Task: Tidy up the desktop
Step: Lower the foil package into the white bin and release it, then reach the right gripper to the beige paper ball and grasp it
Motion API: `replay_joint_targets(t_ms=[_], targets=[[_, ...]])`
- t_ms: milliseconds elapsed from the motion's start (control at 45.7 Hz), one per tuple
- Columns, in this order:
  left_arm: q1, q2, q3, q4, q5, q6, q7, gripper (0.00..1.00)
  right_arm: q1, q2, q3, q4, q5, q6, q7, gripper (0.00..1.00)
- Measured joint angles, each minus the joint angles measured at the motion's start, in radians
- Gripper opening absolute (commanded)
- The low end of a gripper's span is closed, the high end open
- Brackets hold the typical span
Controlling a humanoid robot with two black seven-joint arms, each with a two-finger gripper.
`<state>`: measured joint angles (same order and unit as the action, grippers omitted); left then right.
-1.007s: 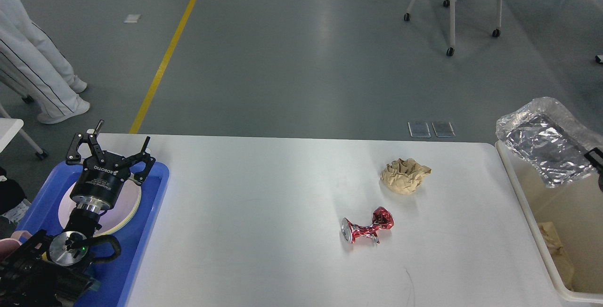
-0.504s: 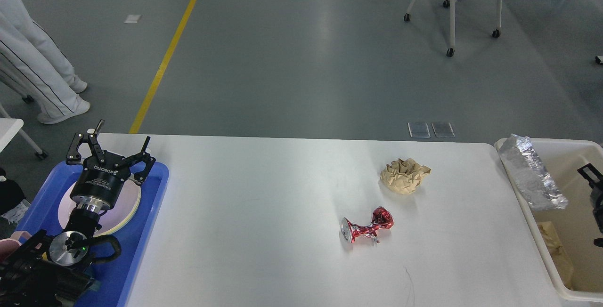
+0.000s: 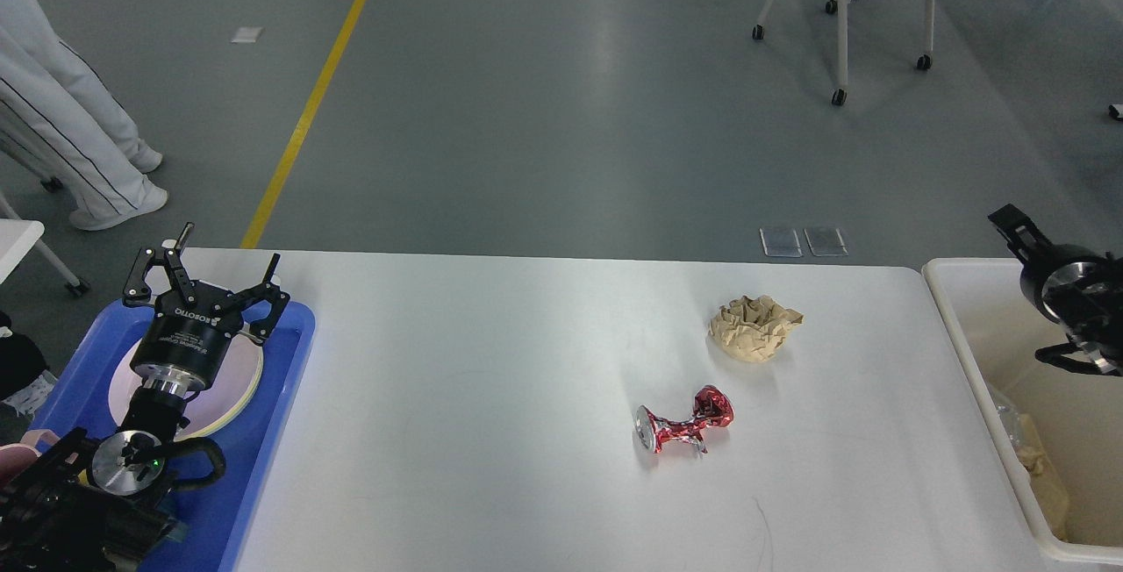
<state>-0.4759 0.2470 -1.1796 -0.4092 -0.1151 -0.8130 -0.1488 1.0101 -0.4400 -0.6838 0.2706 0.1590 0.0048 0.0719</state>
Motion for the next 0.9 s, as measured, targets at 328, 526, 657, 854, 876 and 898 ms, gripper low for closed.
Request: replay_joint_targets(t_ms=[328, 526, 657, 854, 876, 898], targets=[[0.000, 0.000, 0.000, -0.001, 0.000, -0.002, 0.001, 0.98, 0.483, -0.117, -0.204, 0.791, -0.059, 0.027, 0.002, 1.00], [0.000, 0.000, 0.000, 0.000, 0.000, -0.002, 0.001, 0.98, 0.636, -0.111, -0.237, 1.070, -0.100, 0.027, 0.003, 1.00], [0.000, 0.000, 0.000, -0.001, 0.000, -0.002, 0.000, 0.98, 0.725, -0.076, -0.261, 1.180, -0.102, 0.028, 0.003, 1.00], [0.001, 0.000, 0.000, 0.000, 0.000, -0.002, 0.000, 0.98, 0.705, -0.032, -0.266, 1.185, -0.103, 0.027, 0.004, 1.00], [0.001, 0.000, 0.000, 0.000, 0.000, -0.002, 0.000, 0.98, 0.698, -0.030, -0.266, 1.182, -0.103, 0.026, 0.004, 1.00], [0.001, 0.000, 0.000, 0.000, 0.000, -0.002, 0.000, 0.98, 0.689, -0.029, -0.266, 1.177, -0.103, 0.026, 0.004, 1.00]])
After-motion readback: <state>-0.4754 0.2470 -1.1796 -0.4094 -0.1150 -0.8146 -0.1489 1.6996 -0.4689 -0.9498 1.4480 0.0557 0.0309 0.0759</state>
